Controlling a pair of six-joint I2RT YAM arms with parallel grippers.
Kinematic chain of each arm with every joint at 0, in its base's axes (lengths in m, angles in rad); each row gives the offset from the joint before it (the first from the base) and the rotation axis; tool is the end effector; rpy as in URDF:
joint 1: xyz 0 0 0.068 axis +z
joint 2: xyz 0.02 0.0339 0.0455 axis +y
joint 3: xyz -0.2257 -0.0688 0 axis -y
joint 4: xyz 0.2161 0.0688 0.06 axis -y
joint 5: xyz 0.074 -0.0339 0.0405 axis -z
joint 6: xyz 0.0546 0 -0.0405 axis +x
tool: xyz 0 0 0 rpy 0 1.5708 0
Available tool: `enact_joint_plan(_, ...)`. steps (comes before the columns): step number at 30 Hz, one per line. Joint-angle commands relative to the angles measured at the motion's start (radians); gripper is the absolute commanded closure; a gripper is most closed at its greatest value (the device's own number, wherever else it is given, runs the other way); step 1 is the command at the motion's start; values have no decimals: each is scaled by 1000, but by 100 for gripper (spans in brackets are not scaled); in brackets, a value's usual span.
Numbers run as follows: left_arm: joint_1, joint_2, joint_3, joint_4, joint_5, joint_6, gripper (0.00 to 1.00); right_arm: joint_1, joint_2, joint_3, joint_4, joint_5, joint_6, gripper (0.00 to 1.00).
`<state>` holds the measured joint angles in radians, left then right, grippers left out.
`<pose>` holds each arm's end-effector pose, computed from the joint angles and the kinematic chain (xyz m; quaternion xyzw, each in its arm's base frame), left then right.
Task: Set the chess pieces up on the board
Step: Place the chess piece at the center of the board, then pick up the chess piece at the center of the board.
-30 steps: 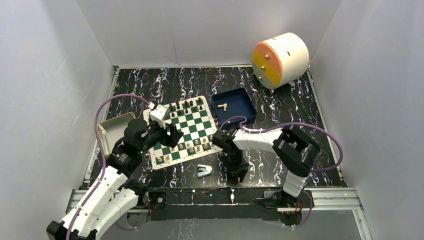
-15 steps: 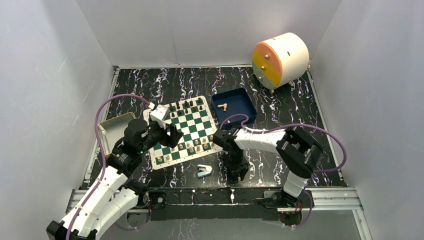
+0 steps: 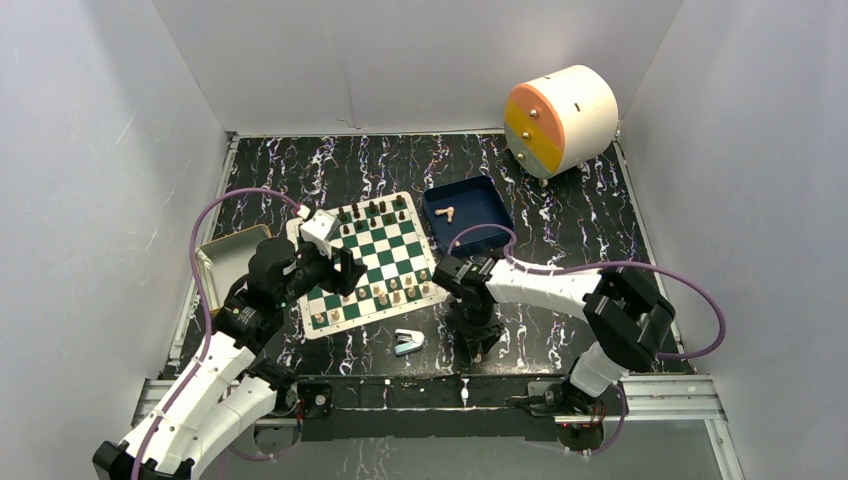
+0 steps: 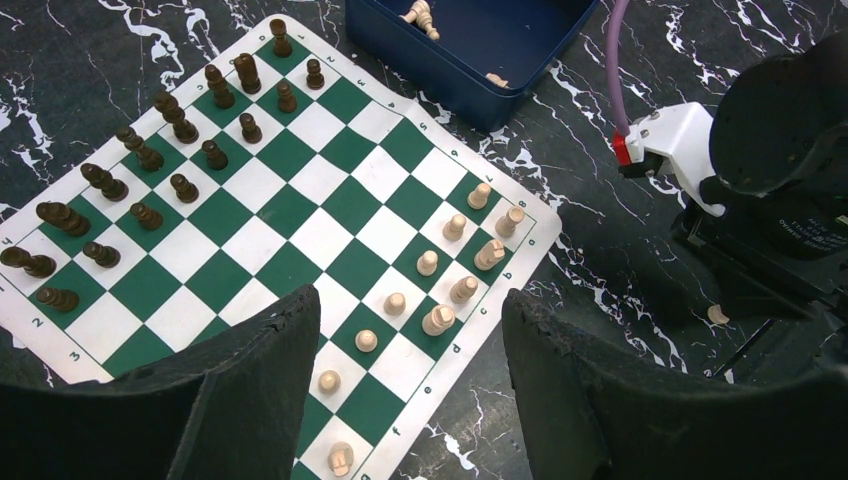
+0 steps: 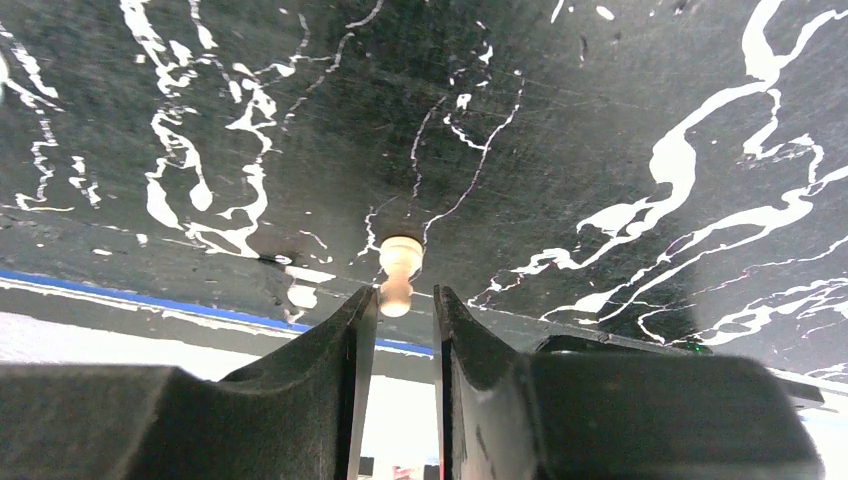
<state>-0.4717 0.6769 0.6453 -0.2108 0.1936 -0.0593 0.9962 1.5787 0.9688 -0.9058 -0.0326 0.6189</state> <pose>0.1607 -0.0938 0.2774 0.2188 0.7549 -0.2344 0.5721 0.1291 0.2027 0.1362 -0.1879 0.9817 0.0312 0.0073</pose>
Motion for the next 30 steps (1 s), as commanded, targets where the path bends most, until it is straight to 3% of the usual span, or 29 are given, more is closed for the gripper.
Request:
enact_joint_plan(1,-4,-7,13,3,-3,10,36,2,-35,-34,17,9,28,64)
enact_joint_plan(7,-5,-8,11,3,-3,10,36,4,-44,-54,38,5,34,66)
enact_joint_plan(16,-5,-9,13,1,-18,13,36,5,-54,-29,28,8,42,78)
enact_joint_plan(26,-5,-27,39,-31,-121,5,37,10,-38,173,-70,84,18,81)
enact_joint_plan(30,-5,-16,133,-112,-205,-2,36,10,16,291,-72,118,-42,81)
